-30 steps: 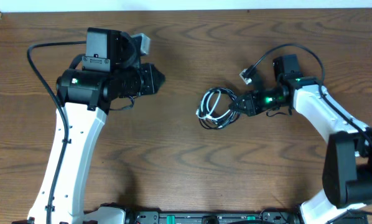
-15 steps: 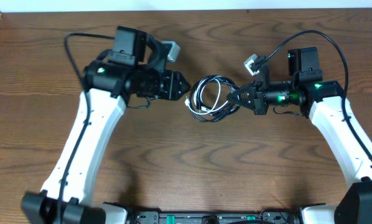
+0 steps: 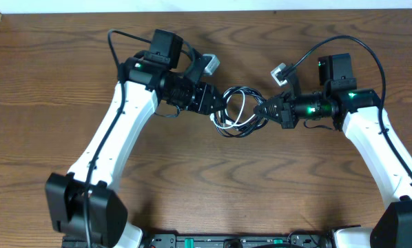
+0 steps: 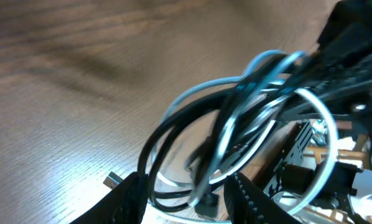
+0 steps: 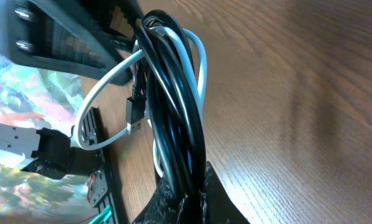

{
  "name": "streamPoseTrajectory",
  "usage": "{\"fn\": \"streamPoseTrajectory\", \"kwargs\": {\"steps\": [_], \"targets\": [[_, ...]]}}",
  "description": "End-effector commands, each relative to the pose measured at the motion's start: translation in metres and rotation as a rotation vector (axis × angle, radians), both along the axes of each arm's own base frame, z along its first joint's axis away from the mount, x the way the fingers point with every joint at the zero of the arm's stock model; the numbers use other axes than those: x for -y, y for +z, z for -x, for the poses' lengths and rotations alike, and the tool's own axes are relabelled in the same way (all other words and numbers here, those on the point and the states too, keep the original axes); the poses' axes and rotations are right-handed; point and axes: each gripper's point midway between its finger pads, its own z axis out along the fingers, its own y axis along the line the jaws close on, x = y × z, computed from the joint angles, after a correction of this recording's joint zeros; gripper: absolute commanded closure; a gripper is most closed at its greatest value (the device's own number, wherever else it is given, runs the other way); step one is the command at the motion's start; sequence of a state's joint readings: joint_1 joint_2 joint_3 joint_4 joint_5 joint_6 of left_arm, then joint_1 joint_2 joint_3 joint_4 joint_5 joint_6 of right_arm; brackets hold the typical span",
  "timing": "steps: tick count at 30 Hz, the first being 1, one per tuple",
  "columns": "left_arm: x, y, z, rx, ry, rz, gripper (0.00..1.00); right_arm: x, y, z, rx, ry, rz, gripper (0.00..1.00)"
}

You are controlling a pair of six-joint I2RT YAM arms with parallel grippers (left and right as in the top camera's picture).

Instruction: Untangle cables

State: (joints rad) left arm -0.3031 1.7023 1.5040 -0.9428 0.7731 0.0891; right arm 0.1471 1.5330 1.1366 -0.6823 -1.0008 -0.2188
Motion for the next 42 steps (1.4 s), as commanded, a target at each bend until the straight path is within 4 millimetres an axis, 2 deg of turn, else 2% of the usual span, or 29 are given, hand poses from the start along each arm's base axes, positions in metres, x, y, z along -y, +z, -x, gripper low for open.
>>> {"fn": "streamPoseTrajectory", "kwargs": {"steps": [1, 5, 12, 16, 19, 24, 31, 36, 42], "targets": [[0.001, -0.021, -0.003, -0.022, -0.036, -0.030, 0.56, 0.002, 0.011, -0.001, 0.010, -0.003, -0.022, 0.99], [-0.016, -0.043, -0.013, -0.038, 0.005, -0.129, 0.57, 0.004, 0.010, -0.002, -0.005, -0.013, -0.022, 0.99], [-0.033, -0.046, -0.023, -0.046, 0.054, -0.132, 0.56, 0.015, 0.011, -0.008, -0.035, -0.063, -0.035, 0.99], [-0.037, -0.048, -0.025, -0.033, 0.057, -0.156, 0.53, 0.014, 0.018, -0.006, -0.037, -0.044, -0.081, 0.99], [-0.030, -0.046, -0.022, -0.041, 0.041, -0.126, 0.53, 0.013, 0.020, -0.004, -0.039, -0.038, -0.091, 0.99], [-0.006, -0.033, -0.017, -0.049, -0.011, 0.002, 0.53, 0.011, 0.022, -0.004, -0.035, -0.029, -0.103, 0.99], [0.011, -0.046, -0.025, -0.104, 0.031, 0.015, 0.53, 0.011, 0.022, -0.003, -0.037, -0.027, -0.107, 0.99], [0.033, -0.051, -0.018, -0.149, -0.030, 0.097, 0.53, 0.011, 0.022, -0.003, -0.037, -0.027, -0.107, 0.99], [0.044, -0.068, -0.017, -0.180, -0.042, 0.088, 0.53, 0.011, 0.022, -0.003, -0.037, -0.027, -0.107, 0.99]]}}
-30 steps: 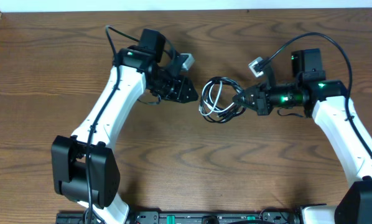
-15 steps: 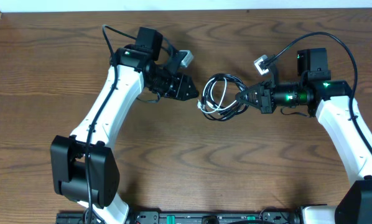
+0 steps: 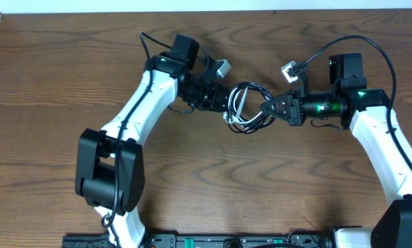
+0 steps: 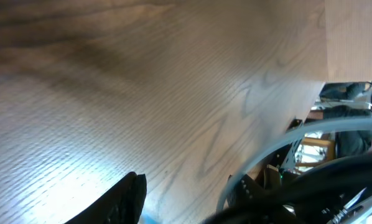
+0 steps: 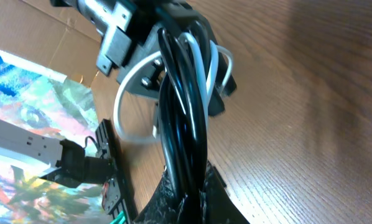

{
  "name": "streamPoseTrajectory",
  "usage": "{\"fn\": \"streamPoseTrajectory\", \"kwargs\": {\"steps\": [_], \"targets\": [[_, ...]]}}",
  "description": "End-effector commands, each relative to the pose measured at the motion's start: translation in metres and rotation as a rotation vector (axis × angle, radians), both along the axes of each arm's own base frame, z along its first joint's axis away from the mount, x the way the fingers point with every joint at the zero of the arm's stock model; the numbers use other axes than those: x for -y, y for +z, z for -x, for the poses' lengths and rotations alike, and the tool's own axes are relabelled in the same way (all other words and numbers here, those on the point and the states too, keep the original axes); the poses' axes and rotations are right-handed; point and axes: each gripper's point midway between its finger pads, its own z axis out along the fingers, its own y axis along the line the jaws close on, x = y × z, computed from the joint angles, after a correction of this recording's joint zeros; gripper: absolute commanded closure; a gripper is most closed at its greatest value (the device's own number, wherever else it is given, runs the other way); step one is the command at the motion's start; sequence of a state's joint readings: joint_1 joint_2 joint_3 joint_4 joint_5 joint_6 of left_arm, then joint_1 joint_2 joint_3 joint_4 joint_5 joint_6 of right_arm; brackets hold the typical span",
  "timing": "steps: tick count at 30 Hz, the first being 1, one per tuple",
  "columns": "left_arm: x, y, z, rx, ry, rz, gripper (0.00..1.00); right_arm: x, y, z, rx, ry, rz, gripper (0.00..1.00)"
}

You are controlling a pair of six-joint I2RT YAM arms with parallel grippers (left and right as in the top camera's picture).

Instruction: Untangle cables

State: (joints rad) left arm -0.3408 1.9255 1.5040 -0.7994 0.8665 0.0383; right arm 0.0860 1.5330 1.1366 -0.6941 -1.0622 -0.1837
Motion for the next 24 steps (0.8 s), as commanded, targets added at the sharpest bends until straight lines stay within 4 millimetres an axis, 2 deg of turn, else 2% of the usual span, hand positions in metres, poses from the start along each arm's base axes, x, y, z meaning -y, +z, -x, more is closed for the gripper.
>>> {"fn": "streamPoseTrajectory", "kwargs": {"steps": [1, 7, 8, 10, 13, 15, 18, 22, 24], "targets": [[0.011, -0.006, 0.003, -0.053, -0.003, 0.027, 0.53, -0.004, 0.015, 0.002, 0.014, 0.020, -0.050, 0.99], [0.015, -0.017, 0.000, -0.096, 0.023, 0.022, 0.54, -0.004, 0.015, 0.002, 0.014, 0.019, -0.049, 0.99], [0.014, -0.017, 0.000, -0.095, 0.024, 0.019, 0.60, -0.004, 0.015, 0.001, 0.014, 0.019, -0.048, 0.99], [0.010, -0.021, -0.003, -0.085, 0.037, -0.008, 0.92, -0.002, 0.014, 0.000, 0.014, 0.011, -0.038, 0.99], [-0.006, -0.032, -0.014, -0.087, 0.117, -0.101, 0.92, 0.006, 0.003, -0.007, -0.032, -0.060, 0.023, 0.99], [-0.027, -0.039, -0.025, -0.074, 0.215, -0.208, 0.93, 0.022, -0.017, -0.018, -0.118, -0.197, 0.141, 0.99], [-0.046, -0.029, -0.035, -0.015, 0.277, -0.276, 0.93, 0.054, -0.047, -0.028, -0.251, -0.428, 0.322, 0.99], [-0.065, 0.002, -0.041, 0.101, 0.347, -0.342, 0.93, 0.114, -0.080, -0.024, -0.410, -0.788, 0.586, 0.95], [-0.067, 0.021, -0.040, 0.150, 0.363, -0.335, 0.93, 0.134, -0.086, -0.020, -0.424, -0.874, 0.672, 0.95]]}}
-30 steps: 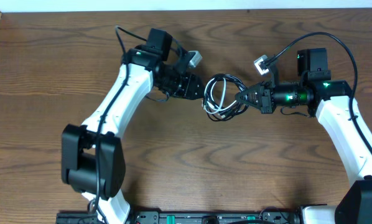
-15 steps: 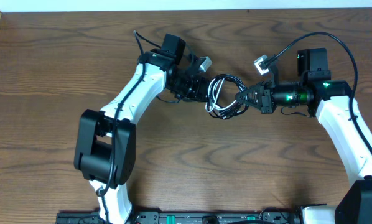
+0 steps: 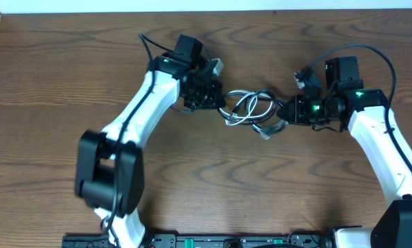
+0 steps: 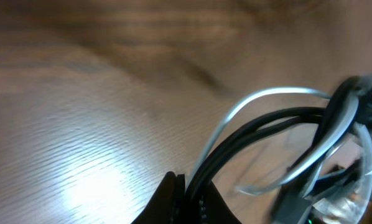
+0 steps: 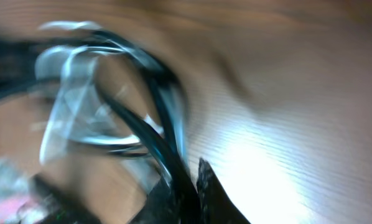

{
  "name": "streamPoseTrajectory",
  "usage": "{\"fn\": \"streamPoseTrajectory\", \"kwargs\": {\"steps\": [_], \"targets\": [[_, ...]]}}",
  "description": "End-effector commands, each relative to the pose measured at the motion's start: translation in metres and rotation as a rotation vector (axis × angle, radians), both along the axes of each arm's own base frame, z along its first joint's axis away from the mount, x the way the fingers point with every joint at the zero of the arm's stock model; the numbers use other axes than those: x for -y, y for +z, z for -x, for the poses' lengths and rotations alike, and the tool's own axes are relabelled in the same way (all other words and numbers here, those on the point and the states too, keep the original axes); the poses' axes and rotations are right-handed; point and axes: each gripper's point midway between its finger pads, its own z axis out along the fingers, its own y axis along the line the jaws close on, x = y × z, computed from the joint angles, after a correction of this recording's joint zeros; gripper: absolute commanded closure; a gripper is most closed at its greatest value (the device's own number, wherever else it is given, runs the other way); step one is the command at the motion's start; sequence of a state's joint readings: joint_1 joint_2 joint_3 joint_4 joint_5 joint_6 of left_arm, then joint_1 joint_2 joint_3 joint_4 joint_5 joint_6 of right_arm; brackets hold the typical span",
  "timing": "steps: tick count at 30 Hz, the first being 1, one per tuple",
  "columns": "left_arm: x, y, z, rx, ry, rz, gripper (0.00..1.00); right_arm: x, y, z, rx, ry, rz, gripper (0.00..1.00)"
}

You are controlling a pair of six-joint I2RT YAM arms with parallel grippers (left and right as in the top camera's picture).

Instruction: Untangle cables

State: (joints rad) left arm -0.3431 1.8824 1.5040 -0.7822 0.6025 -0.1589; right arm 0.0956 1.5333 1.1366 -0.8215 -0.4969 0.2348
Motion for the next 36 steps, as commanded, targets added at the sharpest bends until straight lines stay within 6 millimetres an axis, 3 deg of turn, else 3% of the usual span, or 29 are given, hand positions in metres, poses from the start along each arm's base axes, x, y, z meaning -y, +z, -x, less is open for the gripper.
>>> {"fn": "streamPoseTrajectory", "kwargs": {"steps": [1, 6, 10, 13, 15, 17, 18, 23, 28, 32, 36], "targets": [[-0.039, 0.043, -0.016, 0.169, 0.128, -0.122, 0.93, 0.075, -0.015, -0.009, -0.044, -0.345, 0.336, 0.94], [-0.043, 0.099, -0.004, 0.290, 0.146, -0.071, 0.93, 0.092, -0.018, -0.005, -0.050, -0.376, 0.430, 0.90], [-0.046, 0.134, 0.009, 0.360, 0.161, -0.032, 0.92, 0.090, -0.018, -0.005, -0.051, -0.371, 0.422, 0.83], [-0.046, 0.150, 0.018, 0.384, 0.172, -0.010, 0.93, 0.068, -0.015, -0.009, -0.022, -0.257, 0.324, 0.77], [-0.045, 0.156, 0.022, 0.399, 0.167, -0.002, 0.93, 0.031, -0.004, -0.013, 0.046, -0.072, 0.154, 0.70], [-0.045, 0.158, 0.023, 0.405, 0.165, 0.001, 0.92, -0.014, 0.023, -0.013, 0.142, 0.117, -0.095, 0.60], [-0.045, 0.158, 0.023, 0.405, 0.166, 0.000, 0.92, -0.026, 0.034, -0.012, 0.168, 0.157, -0.174, 0.57], [-0.043, 0.155, 0.025, 0.389, 0.159, 0.002, 0.92, -0.060, 0.077, -0.013, 0.268, 0.268, -0.428, 0.42], [-0.035, 0.150, 0.029, 0.348, 0.129, 0.038, 0.92, -0.071, 0.088, -0.021, 0.261, 0.228, -0.478, 0.39], [-0.029, 0.146, 0.029, 0.318, 0.117, 0.060, 0.93, -0.090, 0.095, -0.021, 0.242, 0.223, -0.512, 0.38], [-0.029, 0.144, 0.028, 0.307, 0.122, 0.061, 0.93, -0.104, 0.088, -0.025, 0.165, 0.109, -0.477, 0.34]]}}
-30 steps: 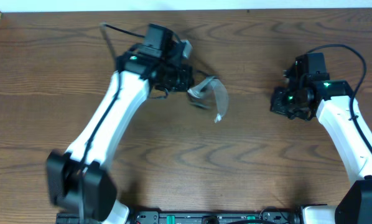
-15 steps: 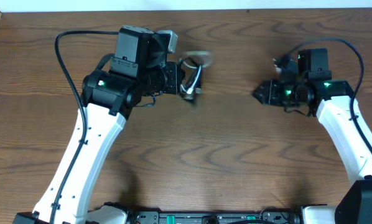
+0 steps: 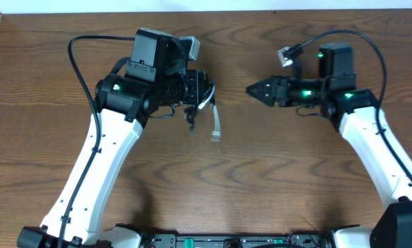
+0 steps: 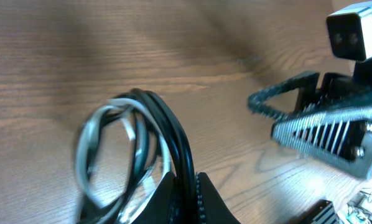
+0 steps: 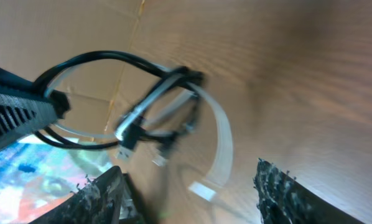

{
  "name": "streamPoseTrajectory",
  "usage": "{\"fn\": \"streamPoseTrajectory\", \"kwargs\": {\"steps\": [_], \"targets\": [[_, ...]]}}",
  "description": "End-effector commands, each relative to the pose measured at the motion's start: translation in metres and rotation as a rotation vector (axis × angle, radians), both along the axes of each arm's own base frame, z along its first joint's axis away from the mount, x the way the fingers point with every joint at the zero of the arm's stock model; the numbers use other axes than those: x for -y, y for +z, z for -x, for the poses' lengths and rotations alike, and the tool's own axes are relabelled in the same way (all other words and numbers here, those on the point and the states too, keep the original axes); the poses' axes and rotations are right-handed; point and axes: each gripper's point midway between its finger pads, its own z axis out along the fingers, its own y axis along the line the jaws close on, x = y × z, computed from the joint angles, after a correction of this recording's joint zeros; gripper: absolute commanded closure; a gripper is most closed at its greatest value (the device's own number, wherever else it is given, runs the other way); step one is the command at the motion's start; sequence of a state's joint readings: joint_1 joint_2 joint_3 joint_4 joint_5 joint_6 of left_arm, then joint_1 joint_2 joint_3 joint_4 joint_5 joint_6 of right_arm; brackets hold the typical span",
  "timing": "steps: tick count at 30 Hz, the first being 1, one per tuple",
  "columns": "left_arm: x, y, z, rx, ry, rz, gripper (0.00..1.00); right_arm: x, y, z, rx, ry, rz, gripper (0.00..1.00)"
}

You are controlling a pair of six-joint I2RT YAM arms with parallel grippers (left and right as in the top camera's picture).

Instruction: Untangle cables

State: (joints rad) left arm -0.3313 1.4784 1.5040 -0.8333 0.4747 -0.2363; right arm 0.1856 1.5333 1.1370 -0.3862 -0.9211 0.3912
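A tangle of black and white cables [image 3: 203,98] hangs from my left gripper [image 3: 198,91], which is shut on a black strand [image 4: 185,163]. The loops [image 4: 129,144] spread in front of its fingers. A white cable end [image 3: 216,132] dangles from the bundle toward the table. My right gripper [image 3: 253,89] is to the right of the bundle, apart from it and pointing at it. Its fingers [image 5: 278,188] stand wide open with nothing between them. In the right wrist view the bundle [image 5: 162,107] and its white end [image 5: 201,190] are ahead, blurred.
The wooden table [image 3: 275,186] lies under both arms. Its far edge [image 3: 261,9] runs along the top. A black lead with a white plug [image 3: 286,54] loops over the right arm. The left arm's camera housing [image 3: 190,47] sits just above the bundle.
My right gripper has let go of the cables and now stands open, drawn back to the right. The left gripper keeps the bundle alone, and a white end now hangs free.
First the bundle hung between both grippers, the right shut on it and the left open around it. At 1.2 s ago the left was shut on a black strand too, the bundle stretched between them. Now only the left holds it.
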Motion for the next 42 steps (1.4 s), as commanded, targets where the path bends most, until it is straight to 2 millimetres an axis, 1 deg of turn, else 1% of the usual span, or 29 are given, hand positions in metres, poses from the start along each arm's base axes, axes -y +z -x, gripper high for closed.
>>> {"fn": "streamPoseTrajectory", "kwargs": {"steps": [1, 4, 9, 12, 15, 19, 22, 24, 26, 27, 28, 29, 30, 33, 37, 40, 42], "targets": [[0.007, 0.002, 0.002, -0.017, -0.019, 0.033, 0.92, -0.013, -0.001, 0.000, -0.142, -0.105, -0.003, 0.30], [0.007, 0.002, 0.003, -0.019, -0.019, 0.036, 0.93, -0.018, -0.004, -0.004, -0.173, -0.163, 0.009, 0.25], [0.010, 0.004, 0.005, -0.036, -0.024, 0.062, 0.93, -0.033, 0.000, -0.008, -0.191, -0.191, -0.018, 0.25], [0.014, 0.004, 0.007, -0.036, -0.034, 0.062, 0.93, -0.046, 0.000, -0.008, -0.210, -0.194, -0.040, 0.28], [0.020, 0.004, 0.010, -0.033, -0.052, 0.063, 0.93, -0.059, -0.006, -0.007, -0.242, -0.199, -0.043, 0.33], [0.025, 0.005, 0.013, -0.032, -0.065, 0.064, 0.93, -0.078, -0.021, -0.002, -0.291, -0.174, -0.042, 0.42], [0.025, 0.005, 0.013, -0.045, -0.050, 0.072, 0.93, -0.087, -0.030, -0.001, -0.313, -0.164, -0.034, 0.49], [0.025, 0.005, 0.013, -0.047, -0.048, 0.073, 0.92, -0.090, -0.037, -0.002, -0.325, -0.165, -0.031, 0.56], [0.025, 0.004, 0.013, -0.046, -0.046, 0.070, 0.92, -0.091, -0.043, -0.003, -0.331, -0.164, -0.025, 0.68], [0.024, 0.004, 0.012, -0.045, -0.045, 0.069, 0.92, -0.090, -0.045, -0.004, -0.328, -0.163, -0.020, 0.77], [0.023, 0.004, 0.011, -0.042, -0.038, 0.062, 0.93, -0.087, -0.047, -0.005, -0.323, -0.162, -0.011, 0.88], [0.020, 0.002, 0.009, -0.037, -0.025, 0.047, 0.92, -0.084, -0.049, -0.006, -0.311, -0.159, 0.000, 0.96], [0.016, 0.000, 0.007, -0.032, -0.006, 0.025, 0.93, -0.080, -0.050, -0.007, -0.293, -0.154, 0.011, 0.99], [-0.006, -0.011, -0.002, -0.015, 0.088, -0.095, 0.92, -0.057, -0.058, -0.013, -0.276, -0.168, 0.056, 0.99], [-0.041, -0.025, -0.005, -0.016, 0.201, -0.271, 0.93, -0.009, -0.066, -0.019, -0.285, -0.220, 0.118, 0.99], [-0.068, -0.032, -0.004, -0.016, 0.278, -0.404, 0.92, 0.026, -0.064, -0.023, -0.283, -0.271, 0.141, 0.99], [-0.083, -0.034, -0.003, -0.011, 0.319, -0.475, 0.92, 0.043, -0.059, -0.025, -0.270, -0.290, 0.140, 0.99]]}}
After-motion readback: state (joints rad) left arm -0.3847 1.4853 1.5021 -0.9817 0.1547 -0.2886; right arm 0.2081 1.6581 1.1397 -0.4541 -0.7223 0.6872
